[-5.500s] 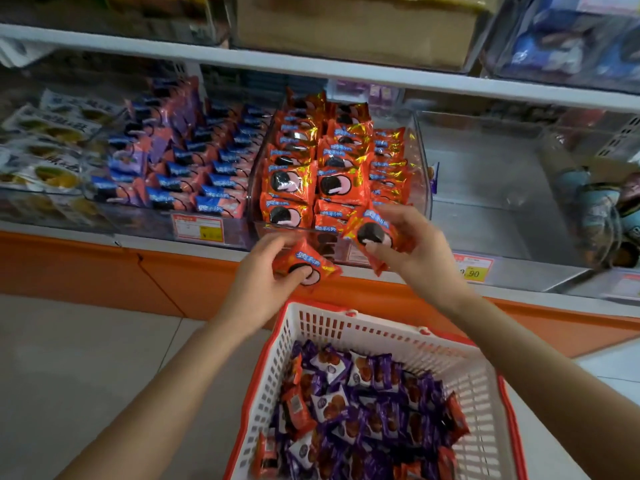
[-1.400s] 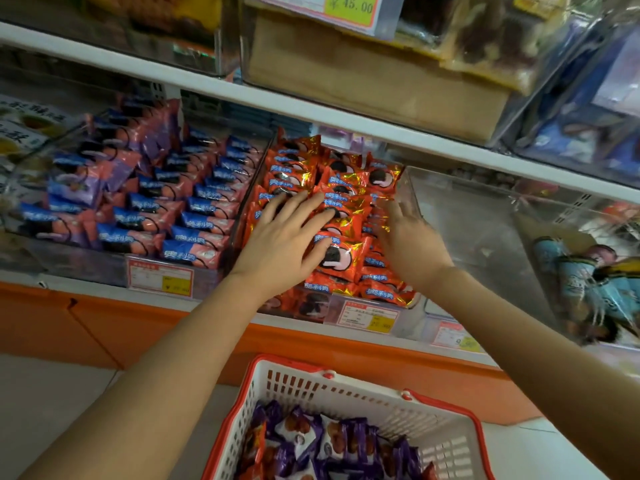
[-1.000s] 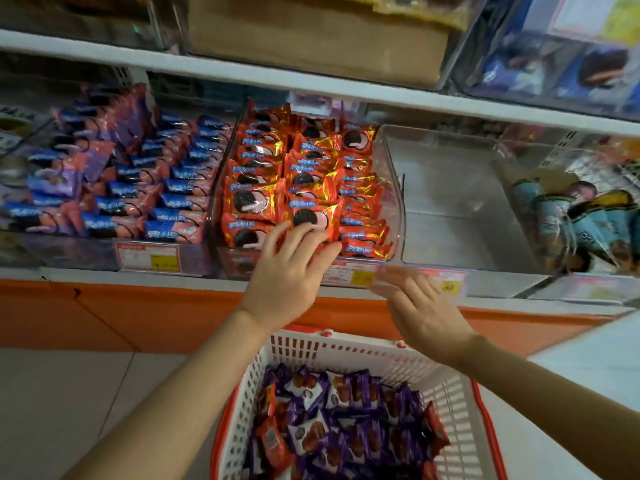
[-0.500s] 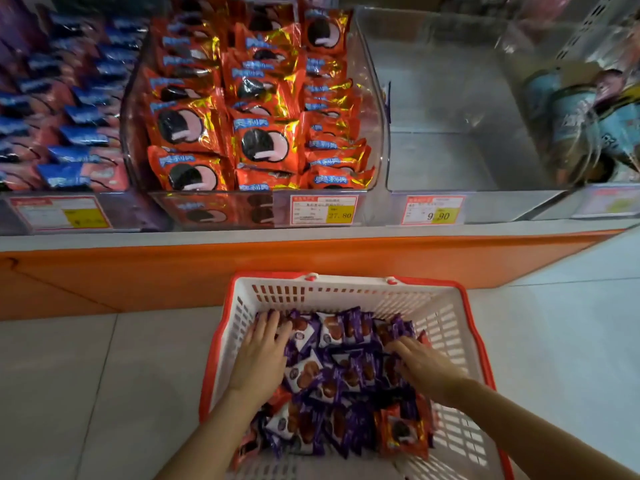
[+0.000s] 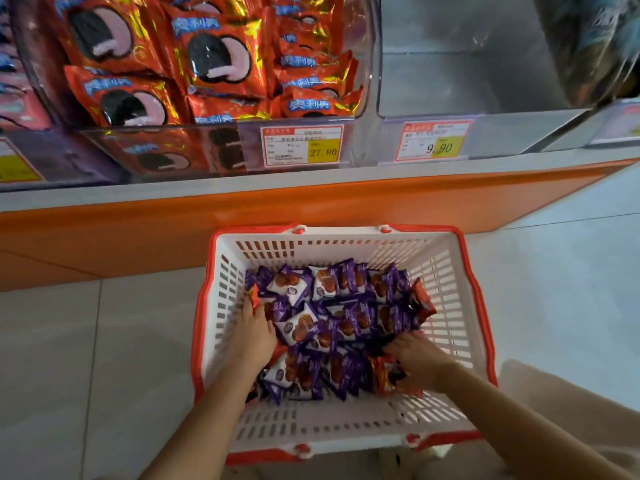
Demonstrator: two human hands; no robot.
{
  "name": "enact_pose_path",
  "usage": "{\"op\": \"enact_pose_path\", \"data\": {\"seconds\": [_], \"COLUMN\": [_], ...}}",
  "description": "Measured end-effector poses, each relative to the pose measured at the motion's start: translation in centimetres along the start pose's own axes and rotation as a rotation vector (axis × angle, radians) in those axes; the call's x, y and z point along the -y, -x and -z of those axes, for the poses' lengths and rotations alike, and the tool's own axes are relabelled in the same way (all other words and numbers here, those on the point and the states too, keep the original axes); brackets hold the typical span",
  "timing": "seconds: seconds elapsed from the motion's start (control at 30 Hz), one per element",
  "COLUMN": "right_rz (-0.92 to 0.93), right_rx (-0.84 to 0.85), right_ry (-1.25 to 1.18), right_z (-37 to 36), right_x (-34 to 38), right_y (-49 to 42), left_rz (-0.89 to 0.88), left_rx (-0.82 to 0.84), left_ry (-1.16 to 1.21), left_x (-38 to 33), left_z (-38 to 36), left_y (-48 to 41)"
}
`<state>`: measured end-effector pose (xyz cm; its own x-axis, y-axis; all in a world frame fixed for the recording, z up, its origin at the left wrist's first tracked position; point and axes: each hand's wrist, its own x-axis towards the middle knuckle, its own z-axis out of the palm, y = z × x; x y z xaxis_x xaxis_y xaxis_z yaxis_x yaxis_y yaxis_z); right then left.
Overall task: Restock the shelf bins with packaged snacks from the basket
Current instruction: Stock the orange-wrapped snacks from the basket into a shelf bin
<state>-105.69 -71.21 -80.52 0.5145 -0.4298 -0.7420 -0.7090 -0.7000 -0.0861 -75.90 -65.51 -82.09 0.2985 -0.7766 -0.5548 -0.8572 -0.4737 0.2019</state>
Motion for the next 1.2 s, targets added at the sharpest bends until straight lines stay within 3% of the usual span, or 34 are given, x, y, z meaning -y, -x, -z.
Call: {"op": "enact_pose_path", "data": {"seconds": [0.23, 0.5, 0.63, 0.77, 0.97, 1.1, 1.2], "right_rz": [-0.033, -0.164, -0.218, -0.255, -0.158, -0.167, -0.152], "right_rx": [0.012, -0.024, -0.130, -0.241, -0.315, -0.368, -0.391], "right_ry": [-0.053, -0.220, -0.415, -0.898, -1.555, -1.652, -1.661], "right_z": [0.7, 2.1, 4.0, 6.4, 9.8, 10.8, 11.7], "right_x": [0.2, 0.9, 1.7, 3.9, 7.0, 7.9, 7.8], "right_y": [0.1, 0.5, 0.4, 0.5, 1.0, 1.2, 1.7], "left_rz": [-0.277, -0.474, -0.408, -0.332, -0.302, -0.321, -0.362], "left_rx": [-0.345, -0.544, -0.455, -0.419, -0.437, -0.449, -0.348], "left_ry": [0.078, 0.238, 0.319, 0.576, 0.755, 0.754, 0.928], "left_x": [-1.1, -2.3, -2.3, -3.8, -6.2, -6.6, -6.7], "left_z": [0.9, 2.5, 2.3, 3.1, 4.9, 5.4, 6.5], "left_y": [1.9, 3.6, 3.6, 4.6, 6.3, 7.4, 8.7]}}
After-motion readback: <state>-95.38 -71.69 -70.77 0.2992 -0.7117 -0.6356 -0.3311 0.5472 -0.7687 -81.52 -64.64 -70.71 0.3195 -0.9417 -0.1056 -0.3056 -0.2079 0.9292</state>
